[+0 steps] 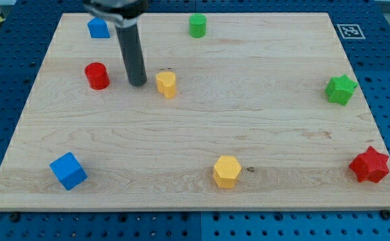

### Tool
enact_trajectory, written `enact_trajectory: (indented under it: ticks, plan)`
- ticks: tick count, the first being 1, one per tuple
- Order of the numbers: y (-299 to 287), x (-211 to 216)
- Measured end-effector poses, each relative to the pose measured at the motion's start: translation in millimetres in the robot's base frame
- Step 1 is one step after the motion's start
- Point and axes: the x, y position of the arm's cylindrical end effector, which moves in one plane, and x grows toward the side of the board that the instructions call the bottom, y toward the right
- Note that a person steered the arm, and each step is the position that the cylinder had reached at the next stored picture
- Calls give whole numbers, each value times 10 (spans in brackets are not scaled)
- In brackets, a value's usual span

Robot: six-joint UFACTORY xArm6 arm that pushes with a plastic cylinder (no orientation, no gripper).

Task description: Move the red circle close to the left side of the heart

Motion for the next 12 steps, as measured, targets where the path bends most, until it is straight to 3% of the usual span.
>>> enact_trajectory:
  ticks: [2,3,4,5,6,7,9,10,11,12]
  plan:
    - [779,-179]
    - [402,66]
    - [-437,450]
    - [-1382,344]
    - [-1827,-147]
    - [-1653,-404]
    - [-436,-307]
    - [-446,-100]
    - [-987,239]
    - [-854,315]
